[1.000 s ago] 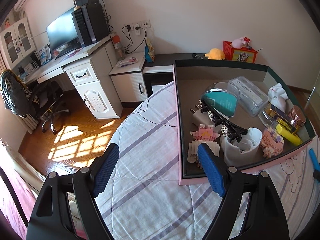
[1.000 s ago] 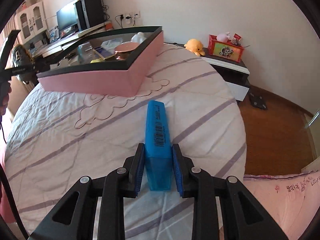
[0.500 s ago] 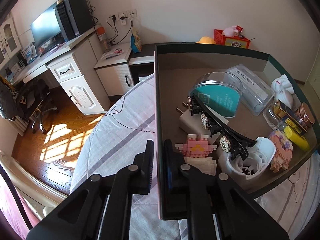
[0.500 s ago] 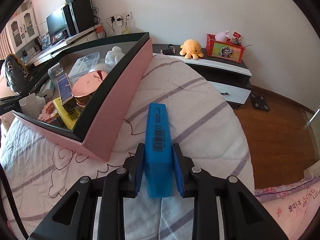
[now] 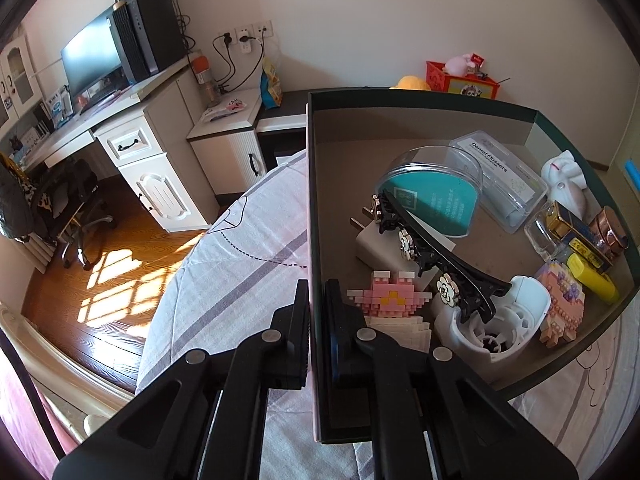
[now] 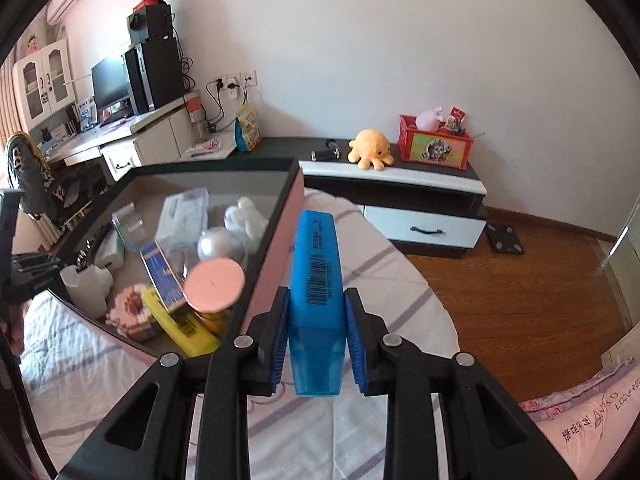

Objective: Organize rigid objects

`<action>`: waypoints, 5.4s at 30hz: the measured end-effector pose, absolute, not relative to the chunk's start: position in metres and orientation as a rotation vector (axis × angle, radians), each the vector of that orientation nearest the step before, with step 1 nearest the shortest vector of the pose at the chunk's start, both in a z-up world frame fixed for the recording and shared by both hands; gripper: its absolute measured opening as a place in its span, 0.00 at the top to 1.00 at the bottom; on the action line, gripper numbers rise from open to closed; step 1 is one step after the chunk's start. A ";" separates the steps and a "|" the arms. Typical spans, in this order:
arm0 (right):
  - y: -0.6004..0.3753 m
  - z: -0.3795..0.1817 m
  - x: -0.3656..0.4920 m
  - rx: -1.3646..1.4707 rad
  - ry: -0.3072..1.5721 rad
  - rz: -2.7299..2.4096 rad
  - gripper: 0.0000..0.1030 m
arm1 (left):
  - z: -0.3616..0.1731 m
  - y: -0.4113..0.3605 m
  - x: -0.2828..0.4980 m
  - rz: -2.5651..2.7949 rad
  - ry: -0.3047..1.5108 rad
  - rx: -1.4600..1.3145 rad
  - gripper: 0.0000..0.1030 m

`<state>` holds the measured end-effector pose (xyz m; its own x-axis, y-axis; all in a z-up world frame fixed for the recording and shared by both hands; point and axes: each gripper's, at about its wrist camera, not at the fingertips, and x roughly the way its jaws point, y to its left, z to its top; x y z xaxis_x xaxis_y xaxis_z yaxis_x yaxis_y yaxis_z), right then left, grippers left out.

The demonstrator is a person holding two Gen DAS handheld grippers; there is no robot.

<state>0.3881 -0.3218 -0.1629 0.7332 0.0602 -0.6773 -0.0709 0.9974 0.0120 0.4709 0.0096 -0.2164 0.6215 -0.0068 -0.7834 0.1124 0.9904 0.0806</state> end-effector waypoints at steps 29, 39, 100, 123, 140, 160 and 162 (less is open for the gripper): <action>-0.173 -0.173 0.440 -0.054 0.785 0.335 0.44 | -0.218 0.011 0.467 -0.066 0.899 0.118 0.94; -0.209 -0.152 0.417 -0.002 0.750 0.252 0.22 | -0.195 -0.001 0.449 -0.018 0.858 0.163 0.93; -0.204 -0.033 0.139 0.022 0.372 0.143 0.00 | -0.026 -0.014 0.142 -0.101 0.260 0.031 0.00; -0.187 -0.010 0.022 0.023 0.203 0.077 0.00 | -0.002 -0.007 0.031 -0.060 0.136 0.048 0.00; -0.182 -0.004 0.003 0.001 0.147 0.029 0.00 | -0.002 -0.007 0.023 -0.061 0.102 0.041 0.00; -0.178 0.002 -0.005 -0.015 0.119 0.024 0.00 | -0.006 -0.005 0.019 -0.064 0.066 0.004 0.00; -0.178 0.002 -0.006 -0.015 0.121 0.024 0.00 | -0.006 -0.006 0.019 -0.062 0.064 0.007 0.00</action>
<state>-0.0055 -0.1776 0.0019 0.9925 0.0228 -0.1204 -0.0246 0.9996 -0.0134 0.0192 -0.0061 -0.0062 0.9960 -0.0615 -0.0644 0.0620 0.9981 0.0053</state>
